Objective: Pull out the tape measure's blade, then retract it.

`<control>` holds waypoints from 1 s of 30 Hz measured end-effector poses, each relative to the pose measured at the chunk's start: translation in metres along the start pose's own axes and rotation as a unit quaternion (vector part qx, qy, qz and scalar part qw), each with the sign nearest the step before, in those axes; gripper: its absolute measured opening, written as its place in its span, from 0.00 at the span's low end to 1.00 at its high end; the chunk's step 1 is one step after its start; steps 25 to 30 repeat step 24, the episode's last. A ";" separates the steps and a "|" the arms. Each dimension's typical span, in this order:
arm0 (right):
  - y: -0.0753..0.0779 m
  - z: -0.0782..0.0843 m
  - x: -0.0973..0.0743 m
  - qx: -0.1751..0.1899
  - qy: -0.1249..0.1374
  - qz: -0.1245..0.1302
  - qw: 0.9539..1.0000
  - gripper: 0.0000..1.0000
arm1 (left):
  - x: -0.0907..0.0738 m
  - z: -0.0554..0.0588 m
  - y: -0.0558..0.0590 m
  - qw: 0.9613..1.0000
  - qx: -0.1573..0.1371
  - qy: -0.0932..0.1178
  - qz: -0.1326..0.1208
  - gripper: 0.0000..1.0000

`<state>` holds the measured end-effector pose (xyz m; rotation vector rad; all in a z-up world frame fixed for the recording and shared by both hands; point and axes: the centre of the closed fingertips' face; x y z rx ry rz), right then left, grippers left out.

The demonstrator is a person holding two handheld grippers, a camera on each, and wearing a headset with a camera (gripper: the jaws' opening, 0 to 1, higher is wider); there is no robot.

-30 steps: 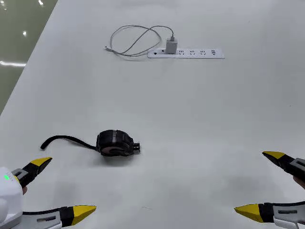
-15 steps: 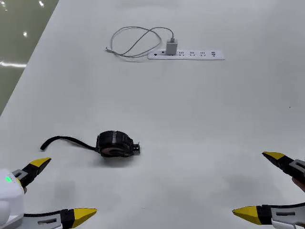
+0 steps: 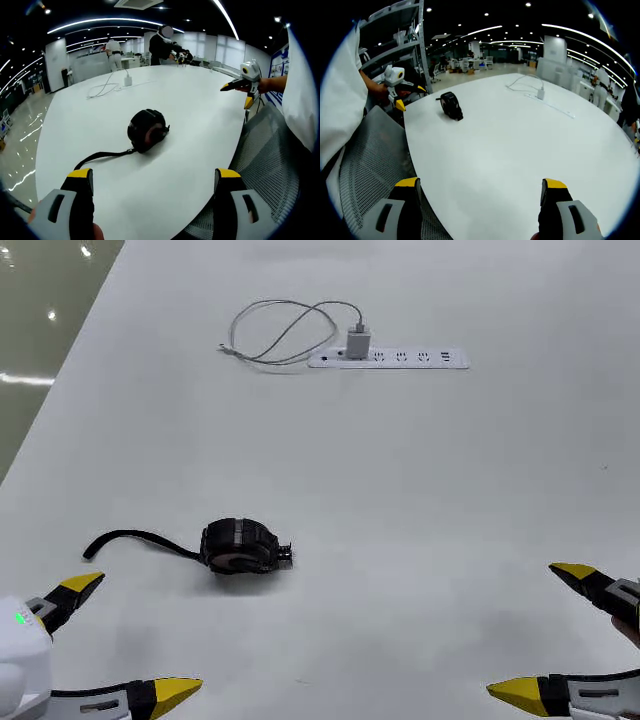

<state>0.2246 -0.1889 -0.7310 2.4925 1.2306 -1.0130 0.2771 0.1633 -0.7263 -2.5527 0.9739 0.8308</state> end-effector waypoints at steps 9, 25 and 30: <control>0.002 0.002 0.000 0.001 0.001 0.001 1.000 0.99 | 0.000 -0.003 0.000 1.000 -0.005 0.005 -0.003 0.97; 0.002 0.002 0.000 0.001 0.001 0.000 1.000 0.99 | 0.000 -0.004 0.000 1.000 -0.008 0.006 0.002 0.99; 0.002 0.002 0.000 0.001 0.001 0.000 1.000 0.99 | 0.000 -0.004 0.000 1.000 -0.008 0.006 0.002 0.99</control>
Point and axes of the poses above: the centre of the closed fingertips' face, and the gripper's own axes: x roughly forward along the fingers, y roughly to its right, z roughly out of its underside, and after that the axes turned 7 degrees about -z, right-handed
